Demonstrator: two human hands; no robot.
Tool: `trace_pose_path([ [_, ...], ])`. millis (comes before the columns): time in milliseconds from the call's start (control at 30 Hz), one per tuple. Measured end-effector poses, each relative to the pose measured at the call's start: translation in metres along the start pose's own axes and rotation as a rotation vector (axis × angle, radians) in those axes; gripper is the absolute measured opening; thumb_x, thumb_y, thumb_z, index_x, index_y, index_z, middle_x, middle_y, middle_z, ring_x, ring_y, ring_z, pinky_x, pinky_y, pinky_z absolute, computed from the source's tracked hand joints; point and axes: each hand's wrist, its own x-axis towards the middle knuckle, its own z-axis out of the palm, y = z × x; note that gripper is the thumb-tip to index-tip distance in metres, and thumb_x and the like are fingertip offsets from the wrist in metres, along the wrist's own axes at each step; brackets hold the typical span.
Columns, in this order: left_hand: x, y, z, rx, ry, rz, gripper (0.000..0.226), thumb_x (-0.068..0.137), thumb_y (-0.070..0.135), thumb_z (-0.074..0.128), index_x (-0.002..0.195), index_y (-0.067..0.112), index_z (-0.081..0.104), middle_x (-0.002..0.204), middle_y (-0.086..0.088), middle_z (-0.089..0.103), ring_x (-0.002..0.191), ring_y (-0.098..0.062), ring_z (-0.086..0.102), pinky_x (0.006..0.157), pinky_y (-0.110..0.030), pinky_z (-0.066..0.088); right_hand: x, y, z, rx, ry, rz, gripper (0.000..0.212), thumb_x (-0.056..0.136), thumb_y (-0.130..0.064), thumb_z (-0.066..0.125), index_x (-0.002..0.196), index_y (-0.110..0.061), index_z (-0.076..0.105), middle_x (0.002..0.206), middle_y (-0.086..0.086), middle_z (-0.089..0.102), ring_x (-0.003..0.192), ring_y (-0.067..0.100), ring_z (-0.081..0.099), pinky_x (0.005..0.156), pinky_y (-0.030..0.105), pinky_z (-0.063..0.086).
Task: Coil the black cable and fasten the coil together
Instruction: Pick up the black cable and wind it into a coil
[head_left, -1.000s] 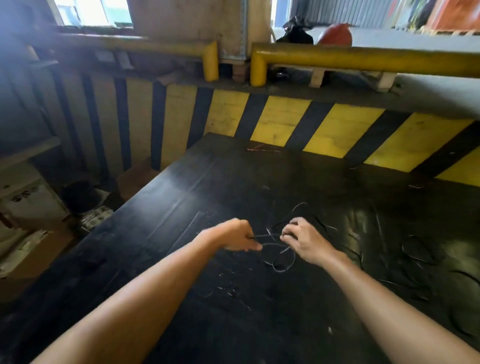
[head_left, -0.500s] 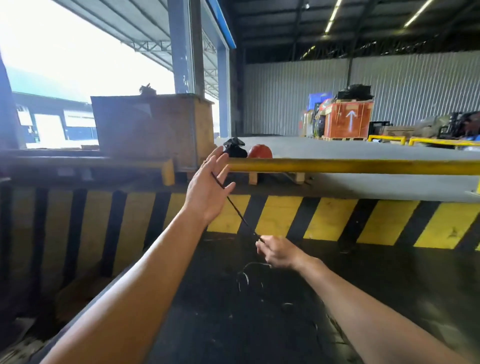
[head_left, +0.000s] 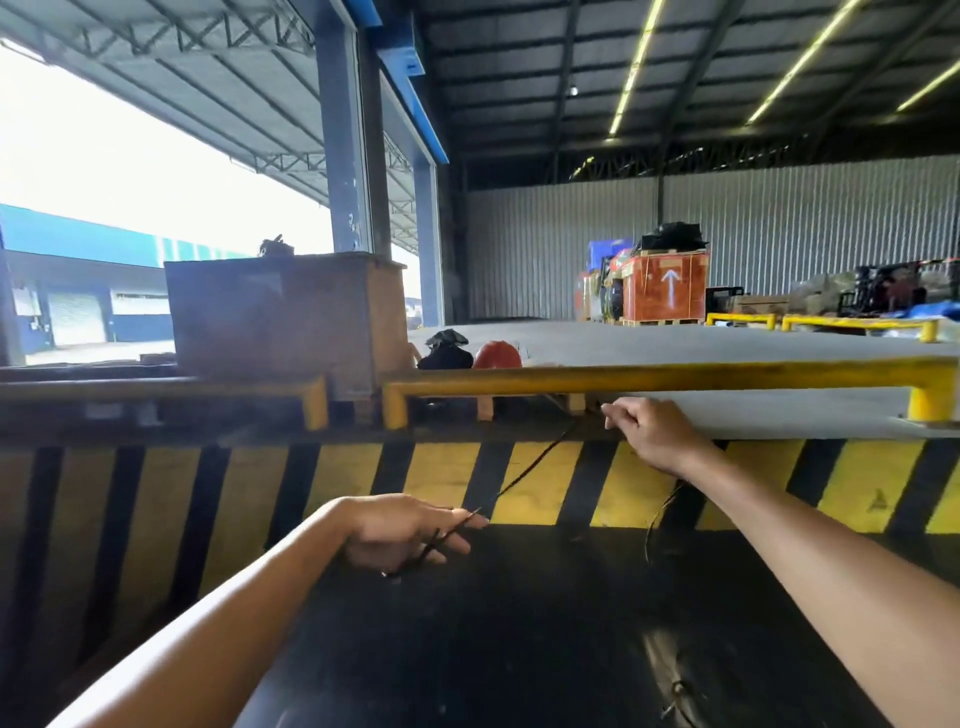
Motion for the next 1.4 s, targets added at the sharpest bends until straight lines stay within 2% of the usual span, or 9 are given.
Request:
trace_pose_path([
  [200, -0.022, 0.067, 0.046, -0.521, -0.497, 0.596, 0.055, 0.091, 0.048, 0.045, 0.143, 0.035, 0.034, 0.141, -0.009, 0.05, 0.126, -0.032, 0.051, 0.096, -0.065, 0.039, -0.013, -0.003, 0.035, -0.034, -0.08, 0.182, 0.034, 0.099, -0.033, 0.039, 0.08, -0.019, 0.063, 0.064, -0.01, 0.052, 0.059, 0.007, 0.051, 0.052, 0.023, 0.035],
  [367, -0.033, 0.127, 0.038, -0.745, 0.119, 0.953, 0.035, 0.097, 0.045, 0.034, 0.127, 0.039, 0.052, 0.142, -0.006, 0.048, 0.12, -0.029, 0.053, 0.095, -0.064, 0.043, -0.076, -0.066, 0.075, 0.232, -0.515, -0.045, 0.036, 0.097, -0.042, 0.036, 0.09, -0.022, 0.065, 0.065, -0.002, 0.058, 0.058, 0.003, 0.055, 0.061, 0.016, 0.044],
  [567, -0.015, 0.066, -0.023, 0.044, 0.582, 0.467, 0.056, 0.086, 0.067, 0.038, 0.138, 0.046, 0.038, 0.158, 0.004, 0.026, 0.147, -0.021, 0.018, 0.117, -0.053, 0.01, -0.048, -0.053, 0.0, -0.015, -0.409, -0.149, 0.027, 0.097, -0.037, 0.041, 0.086, -0.023, 0.061, 0.07, -0.012, 0.057, 0.066, 0.001, 0.055, 0.066, 0.027, 0.047],
  [733, -0.01, 0.027, -0.016, 0.319, 0.284, 0.03, 0.055, 0.086, 0.06, 0.047, 0.128, 0.024, 0.054, 0.118, -0.001, 0.055, 0.098, -0.008, 0.054, 0.087, -0.026, 0.046, -0.009, -0.021, -0.052, -0.091, -0.162, -0.087, 0.025, 0.096, -0.031, 0.046, 0.075, -0.024, 0.058, 0.066, 0.002, 0.058, 0.063, 0.023, 0.057, 0.059, 0.036, 0.045],
  [800, -0.01, 0.025, -0.007, 0.197, 0.083, -0.035, 0.076, 0.074, 0.072, 0.054, 0.135, 0.028, 0.05, 0.125, -0.001, 0.056, 0.108, -0.013, 0.055, 0.097, -0.039, 0.047, 0.001, -0.018, -0.058, -0.071, -0.089, -0.031, 0.03, 0.097, -0.029, 0.043, 0.072, -0.021, 0.055, 0.06, 0.0, 0.053, 0.056, 0.017, 0.05, 0.051, 0.029, 0.037],
  [867, -0.015, 0.034, 0.007, 0.072, -0.139, 0.046, 0.05, 0.087, 0.062, 0.04, 0.134, 0.045, 0.047, 0.142, 0.001, 0.052, 0.132, -0.022, 0.047, 0.106, -0.054, 0.036, 0.006, -0.012, -0.052, -0.078, -0.012, 0.073, 0.036, 0.098, -0.03, 0.039, 0.069, -0.015, 0.053, 0.059, 0.001, 0.05, 0.057, 0.017, 0.05, 0.053, 0.028, 0.034],
  [1033, -0.018, 0.068, 0.05, -0.382, -0.561, 0.425, 0.052, 0.092, 0.047, 0.044, 0.143, 0.037, 0.037, 0.144, -0.006, 0.05, 0.126, -0.029, 0.054, 0.099, -0.059, 0.042, -0.019, 0.011, 0.001, -0.232, -0.145, 0.289, 0.042, 0.099, -0.036, 0.034, 0.096, -0.007, 0.063, 0.098, 0.017, 0.066, 0.095, 0.032, 0.061, 0.083, 0.04, 0.047],
  [1267, -0.005, 0.098, 0.067, -0.688, 0.14, 0.774, 0.037, 0.095, 0.046, 0.035, 0.108, 0.042, 0.069, 0.125, 0.005, 0.064, 0.122, -0.027, 0.051, 0.096, -0.067, 0.035, -0.094, -0.05, 0.063, -0.08, -0.713, 0.066, 0.045, 0.098, -0.042, 0.034, 0.111, -0.006, 0.058, 0.116, 0.019, 0.064, 0.108, 0.032, 0.06, 0.086, 0.037, 0.045],
  [1400, 0.003, 0.072, 0.038, -0.122, 0.541, 0.621, 0.039, 0.099, 0.044, 0.028, 0.133, 0.043, 0.048, 0.144, 0.007, 0.047, 0.135, -0.02, 0.038, 0.106, -0.046, 0.029, -0.091, -0.065, 0.013, -0.057, -0.682, -0.09, 0.037, 0.096, -0.047, 0.036, 0.097, -0.018, 0.059, 0.092, 0.002, 0.062, 0.091, 0.02, 0.062, 0.084, 0.038, 0.049],
])
